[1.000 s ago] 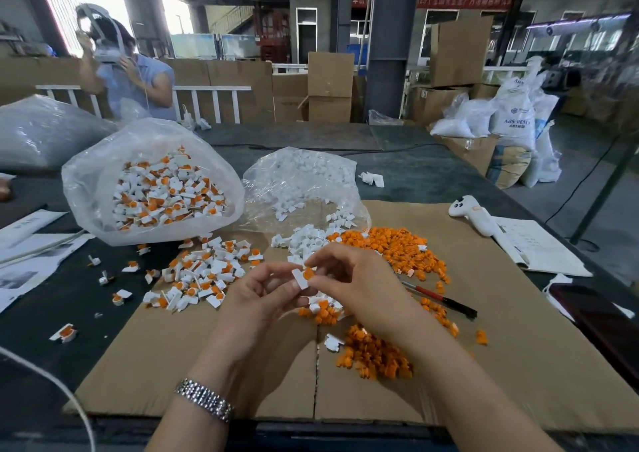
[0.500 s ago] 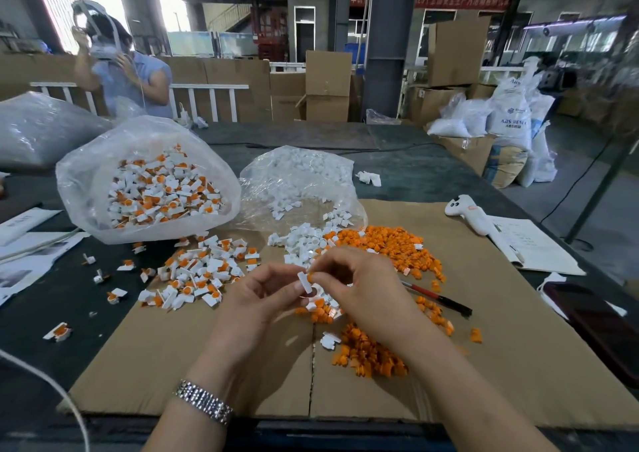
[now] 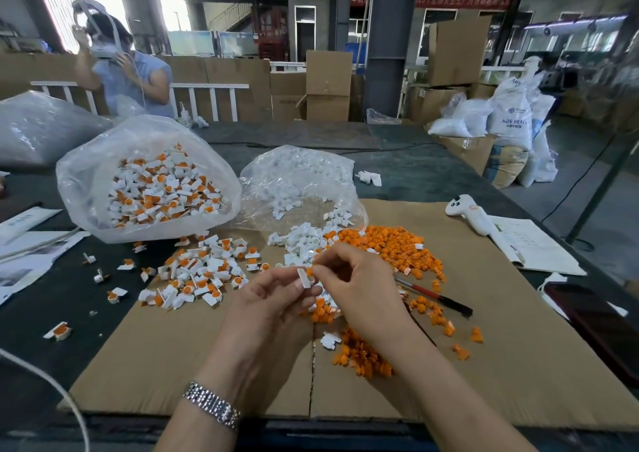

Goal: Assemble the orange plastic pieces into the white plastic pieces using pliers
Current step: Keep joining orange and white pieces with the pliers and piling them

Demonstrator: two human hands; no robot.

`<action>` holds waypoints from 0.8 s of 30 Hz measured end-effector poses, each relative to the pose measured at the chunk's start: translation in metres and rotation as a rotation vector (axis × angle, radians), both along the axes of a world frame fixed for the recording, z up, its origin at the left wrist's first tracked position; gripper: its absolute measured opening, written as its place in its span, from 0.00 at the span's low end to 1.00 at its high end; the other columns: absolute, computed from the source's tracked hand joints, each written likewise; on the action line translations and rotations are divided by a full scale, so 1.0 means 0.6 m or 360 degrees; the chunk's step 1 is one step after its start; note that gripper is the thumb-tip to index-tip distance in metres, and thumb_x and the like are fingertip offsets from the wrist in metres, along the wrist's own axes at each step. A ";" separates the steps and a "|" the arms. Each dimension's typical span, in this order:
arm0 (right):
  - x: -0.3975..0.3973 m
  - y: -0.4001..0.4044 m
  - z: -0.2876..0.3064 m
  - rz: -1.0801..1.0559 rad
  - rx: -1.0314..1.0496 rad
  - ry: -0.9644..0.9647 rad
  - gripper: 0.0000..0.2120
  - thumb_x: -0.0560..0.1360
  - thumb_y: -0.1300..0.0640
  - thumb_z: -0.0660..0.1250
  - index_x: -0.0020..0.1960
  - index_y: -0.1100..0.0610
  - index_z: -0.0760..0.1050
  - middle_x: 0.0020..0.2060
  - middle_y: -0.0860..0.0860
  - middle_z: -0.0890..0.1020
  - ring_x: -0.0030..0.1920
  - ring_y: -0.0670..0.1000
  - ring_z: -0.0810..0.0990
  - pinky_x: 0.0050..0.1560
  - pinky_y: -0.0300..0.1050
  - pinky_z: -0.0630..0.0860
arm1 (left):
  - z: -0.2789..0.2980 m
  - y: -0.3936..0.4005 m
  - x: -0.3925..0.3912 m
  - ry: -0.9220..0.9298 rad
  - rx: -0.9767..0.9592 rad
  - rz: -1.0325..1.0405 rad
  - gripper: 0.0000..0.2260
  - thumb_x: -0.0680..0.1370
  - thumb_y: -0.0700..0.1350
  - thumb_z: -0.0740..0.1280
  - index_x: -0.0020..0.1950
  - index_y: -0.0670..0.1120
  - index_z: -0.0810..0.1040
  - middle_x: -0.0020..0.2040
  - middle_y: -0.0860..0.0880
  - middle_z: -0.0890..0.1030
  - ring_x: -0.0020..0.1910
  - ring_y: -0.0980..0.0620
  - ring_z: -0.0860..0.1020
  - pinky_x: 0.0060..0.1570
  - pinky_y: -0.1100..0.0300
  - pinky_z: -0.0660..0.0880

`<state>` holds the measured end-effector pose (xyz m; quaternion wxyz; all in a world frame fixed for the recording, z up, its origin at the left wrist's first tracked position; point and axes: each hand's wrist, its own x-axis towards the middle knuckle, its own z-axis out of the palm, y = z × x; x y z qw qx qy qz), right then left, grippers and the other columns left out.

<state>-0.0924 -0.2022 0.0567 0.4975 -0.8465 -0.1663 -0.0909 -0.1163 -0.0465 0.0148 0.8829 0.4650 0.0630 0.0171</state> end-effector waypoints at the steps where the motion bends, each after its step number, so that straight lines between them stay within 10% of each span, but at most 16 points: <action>1: -0.002 0.001 0.001 0.0005 -0.0002 0.0004 0.02 0.78 0.56 0.71 0.47 0.50 0.80 0.38 0.45 0.82 0.41 0.43 0.81 0.43 0.38 0.79 | 0.001 0.000 0.001 -0.0017 -0.0017 0.0011 0.12 0.74 0.32 0.72 0.56 0.33 0.82 0.52 0.34 0.85 0.48 0.42 0.87 0.45 0.59 0.83; 12: -0.013 0.004 0.013 0.0004 -0.0088 -0.0031 0.03 0.78 0.57 0.70 0.50 0.50 0.80 0.38 0.46 0.80 0.38 0.42 0.78 0.40 0.36 0.77 | 0.002 0.007 0.002 -0.0222 0.0385 0.0020 0.11 0.71 0.42 0.76 0.52 0.43 0.87 0.54 0.36 0.86 0.56 0.39 0.85 0.55 0.54 0.82; 24: -0.020 -0.019 0.012 0.0228 -0.0213 -0.0236 0.08 0.76 0.58 0.74 0.55 0.54 0.83 0.45 0.47 0.81 0.45 0.43 0.79 0.52 0.38 0.77 | 0.013 0.013 -0.018 -0.0078 0.0004 -0.0182 0.06 0.75 0.39 0.76 0.50 0.39 0.86 0.50 0.35 0.85 0.48 0.45 0.86 0.48 0.57 0.83</action>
